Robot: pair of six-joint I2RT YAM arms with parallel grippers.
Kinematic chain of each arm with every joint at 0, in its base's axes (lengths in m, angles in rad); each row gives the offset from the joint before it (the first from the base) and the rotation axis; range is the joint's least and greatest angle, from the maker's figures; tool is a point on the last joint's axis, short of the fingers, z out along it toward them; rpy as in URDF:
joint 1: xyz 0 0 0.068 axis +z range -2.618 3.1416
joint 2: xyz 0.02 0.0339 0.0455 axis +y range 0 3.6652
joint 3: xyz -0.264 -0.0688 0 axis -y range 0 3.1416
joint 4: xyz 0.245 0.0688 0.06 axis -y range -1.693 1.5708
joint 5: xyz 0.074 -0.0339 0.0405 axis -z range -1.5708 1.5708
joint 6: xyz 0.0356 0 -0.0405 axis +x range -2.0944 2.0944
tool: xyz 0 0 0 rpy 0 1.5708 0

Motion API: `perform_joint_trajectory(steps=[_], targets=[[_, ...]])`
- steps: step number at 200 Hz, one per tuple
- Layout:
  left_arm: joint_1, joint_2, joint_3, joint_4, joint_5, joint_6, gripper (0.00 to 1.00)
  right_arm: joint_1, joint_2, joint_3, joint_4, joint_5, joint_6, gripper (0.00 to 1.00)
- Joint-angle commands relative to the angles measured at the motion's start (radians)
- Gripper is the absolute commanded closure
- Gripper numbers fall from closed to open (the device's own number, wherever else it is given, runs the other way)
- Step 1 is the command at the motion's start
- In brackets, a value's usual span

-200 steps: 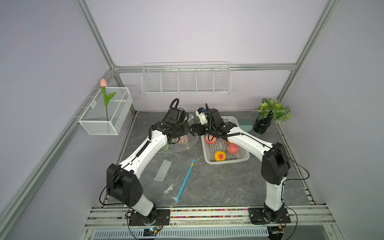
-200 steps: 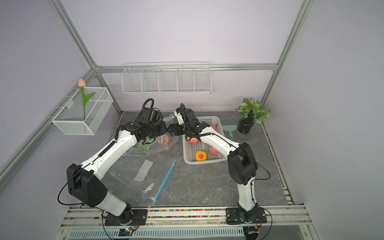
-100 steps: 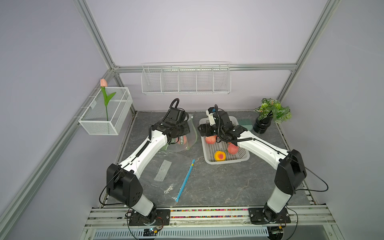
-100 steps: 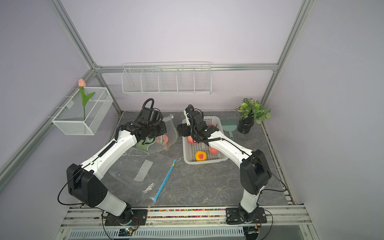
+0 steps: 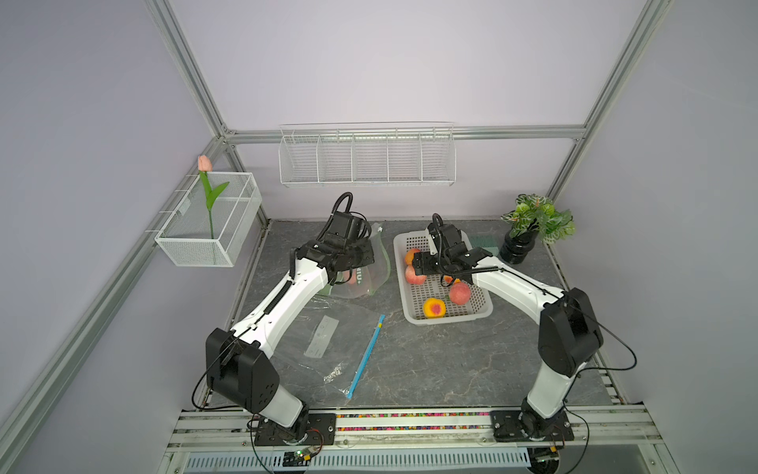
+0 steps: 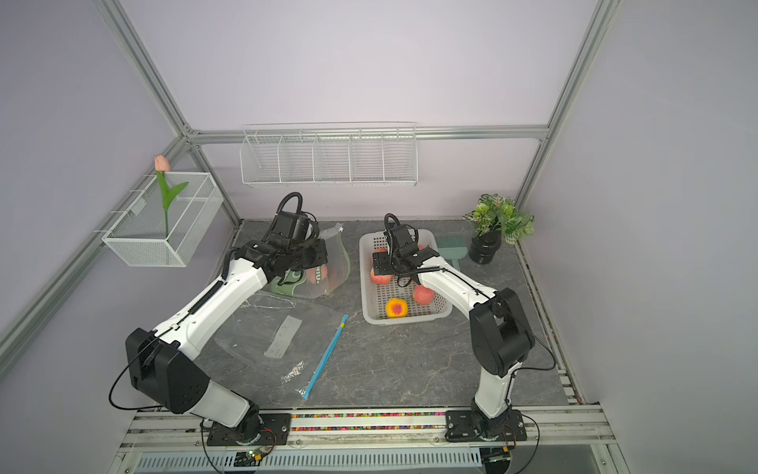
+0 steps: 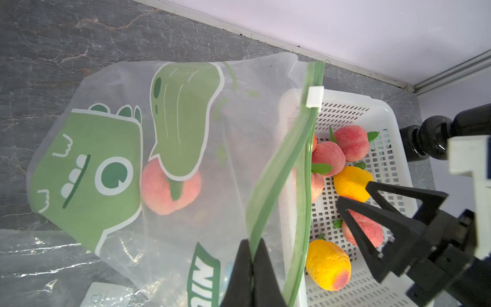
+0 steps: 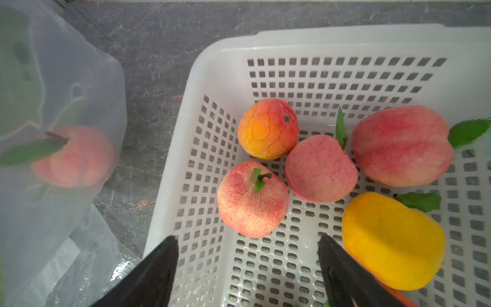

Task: Place the peach in a zip-top bag and seal the zipper
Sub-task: Pick up the peach from the basket.

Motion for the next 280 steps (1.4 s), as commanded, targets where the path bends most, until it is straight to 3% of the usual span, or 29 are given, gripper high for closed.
perform_joint_trajectory(steps=[1, 32, 198, 280], targets=[[-0.001, -0.024, 0.016, 0.019, 0.054, 0.048, 1.0, -0.006, 0.05, 0.028, -0.031, -0.035, 0.022, 0.16], [0.0, -0.032, -0.002, 0.044, 0.109, 0.066, 1.0, -0.012, 0.115, 0.083, -0.063, -0.021, 0.048, 0.17], [0.016, -0.025, -0.007, 0.05, 0.149, 0.062, 1.0, -0.03, 0.302, 0.209, -0.099, -0.081, 0.091, 0.2], [0.016, -0.03, -0.017, 0.059, 0.111, 0.035, 1.0, -0.034, 0.124, 0.067, 0.031, -0.08, 0.115, 0.26]])
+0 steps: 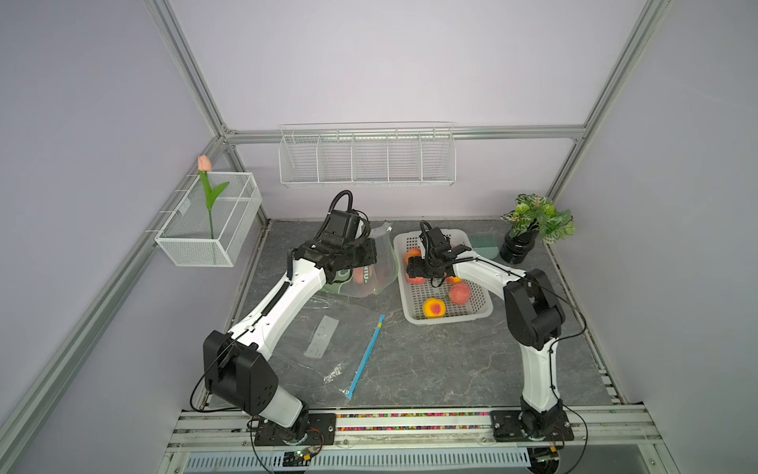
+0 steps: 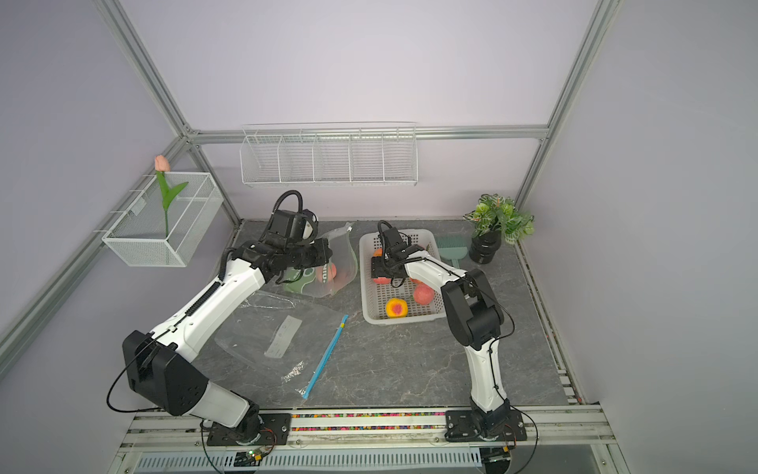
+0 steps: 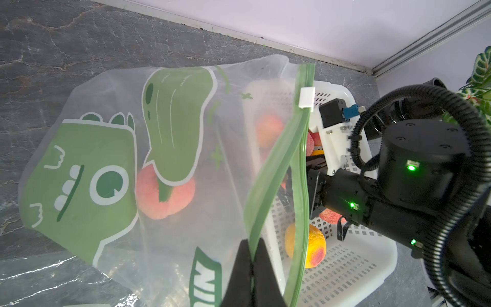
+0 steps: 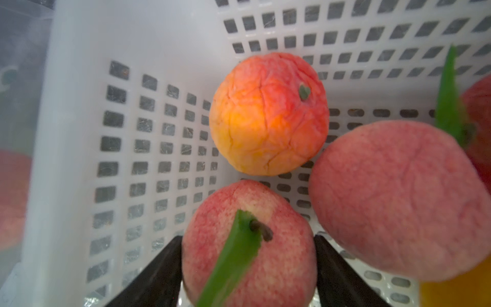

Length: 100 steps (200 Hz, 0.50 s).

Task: Place the peach in a zip-top bag and seal the zipper
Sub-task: Pick up the peach from the basket.

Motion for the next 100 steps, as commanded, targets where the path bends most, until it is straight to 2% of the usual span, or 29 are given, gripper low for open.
perform_joint_trajectory(steps=[1, 45, 100], targets=[[0.004, -0.019, -0.016, 0.026, -0.025, -0.014, 1.0, -0.006, -0.112, -0.057, 0.054, 0.003, 0.036, 0.26], [0.005, -0.016, -0.019, 0.029, -0.03, -0.028, 1.0, -0.008, -0.254, -0.12, 0.116, -0.005, 0.036, 0.26], [0.005, -0.014, -0.025, 0.026, -0.089, -0.08, 1.0, 0.0, -0.364, -0.114, 0.18, -0.141, 0.032, 0.26]])
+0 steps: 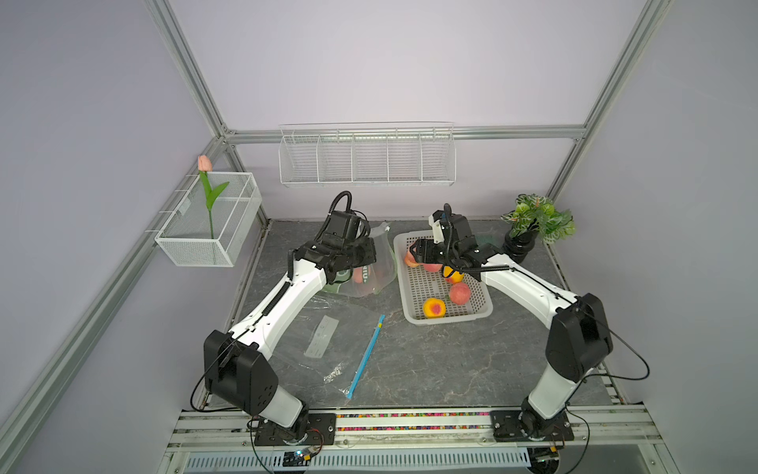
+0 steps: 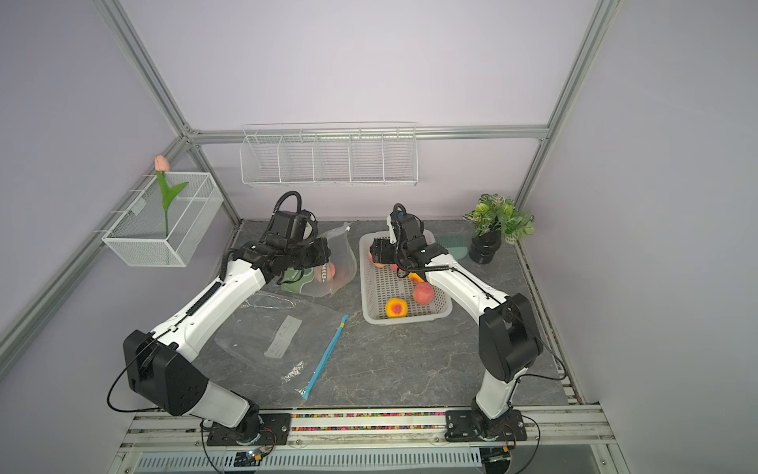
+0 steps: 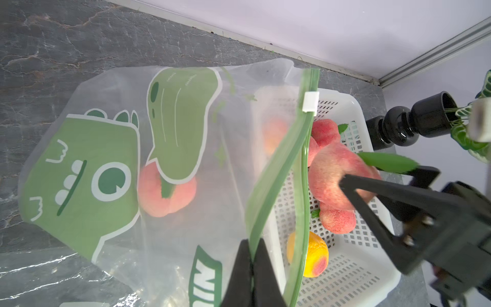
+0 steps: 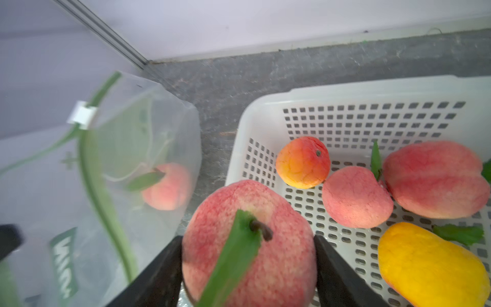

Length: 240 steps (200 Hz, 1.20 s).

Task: Place the peach in a zip-top bag and seal the zipper
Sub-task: Pick up the peach from the basket, then place the peach in the zipper food storage bag.

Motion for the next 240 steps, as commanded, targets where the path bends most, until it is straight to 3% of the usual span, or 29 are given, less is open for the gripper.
perform_joint_trajectory(steps=[1, 68, 125, 240], targets=[[0.005, -0.014, -0.014, 0.011, -0.044, -0.035, 1.0, 0.0, -0.039, -0.011, 0.053, -0.077, 0.02, 0.26], [0.005, -0.005, -0.012, 0.008, -0.041, -0.045, 1.0, 0.059, -0.074, -0.001, 0.125, -0.162, 0.004, 0.25], [0.005, -0.004, -0.011, 0.009, -0.028, -0.045, 1.0, 0.118, -0.017, 0.045, 0.134, -0.184, -0.007, 0.25], [0.005, -0.036, -0.027, 0.052, 0.039, -0.041, 1.0, 0.152, 0.138, 0.182, 0.003, -0.085, -0.041, 0.23]])
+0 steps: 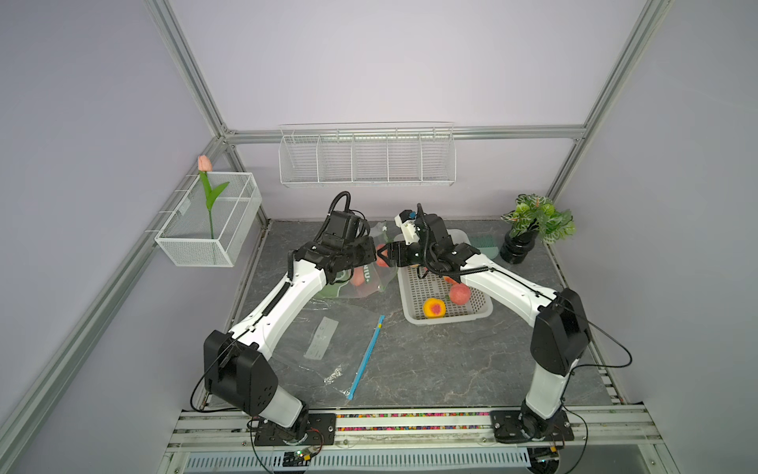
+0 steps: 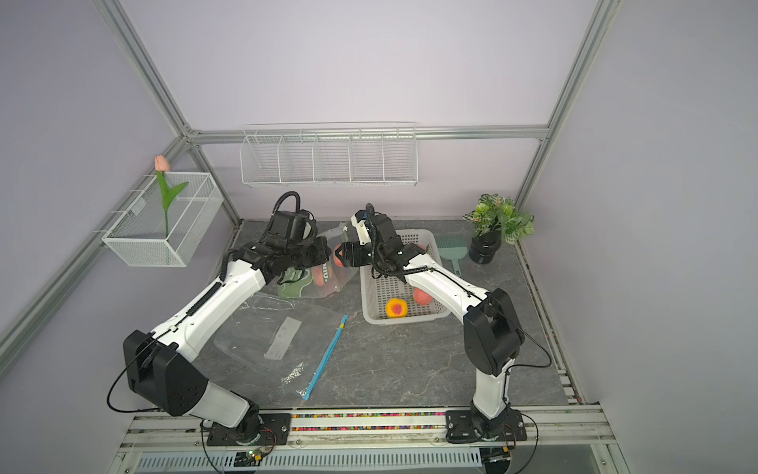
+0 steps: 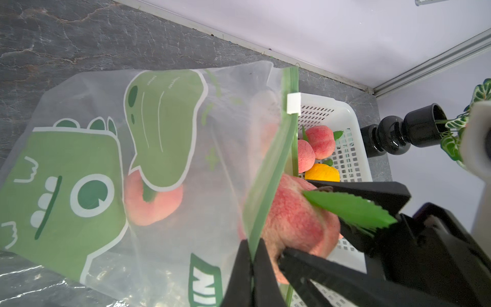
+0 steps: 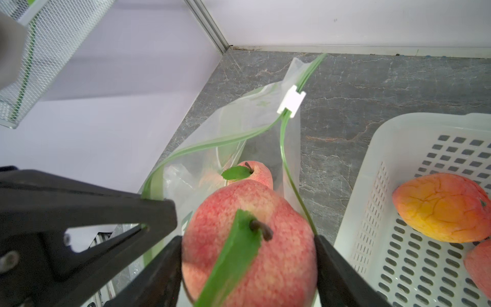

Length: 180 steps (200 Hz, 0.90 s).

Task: Place the peach in a zip-top bag and seal the zipper
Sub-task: Place the peach in the zipper food storage bag.

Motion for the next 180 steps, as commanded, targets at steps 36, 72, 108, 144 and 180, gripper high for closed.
perform_joint_trajectory(steps=[36, 72, 108, 144, 180], targets=[[0.006, -0.031, -0.013, 0.021, 0.019, -0.007, 1.0, 0.014, 0.023, 0.051, -0.048, 0.043, -0.016, 0.17], [0.006, -0.03, -0.011, 0.017, 0.013, -0.007, 1.0, 0.016, 0.02, 0.051, -0.048, 0.046, -0.017, 0.12], [0.008, -0.031, -0.009, 0.011, 0.0, -0.004, 1.0, 0.015, 0.011, 0.045, -0.042, 0.045, -0.023, 0.12], [0.008, -0.031, -0.006, 0.006, -0.012, -0.003, 1.0, 0.016, -0.032, -0.007, 0.016, 0.067, -0.028, 0.12], [0.008, -0.032, -0.006, 0.005, -0.017, -0.002, 1.0, 0.016, -0.113, -0.102, 0.057, 0.242, -0.013, 0.13]])
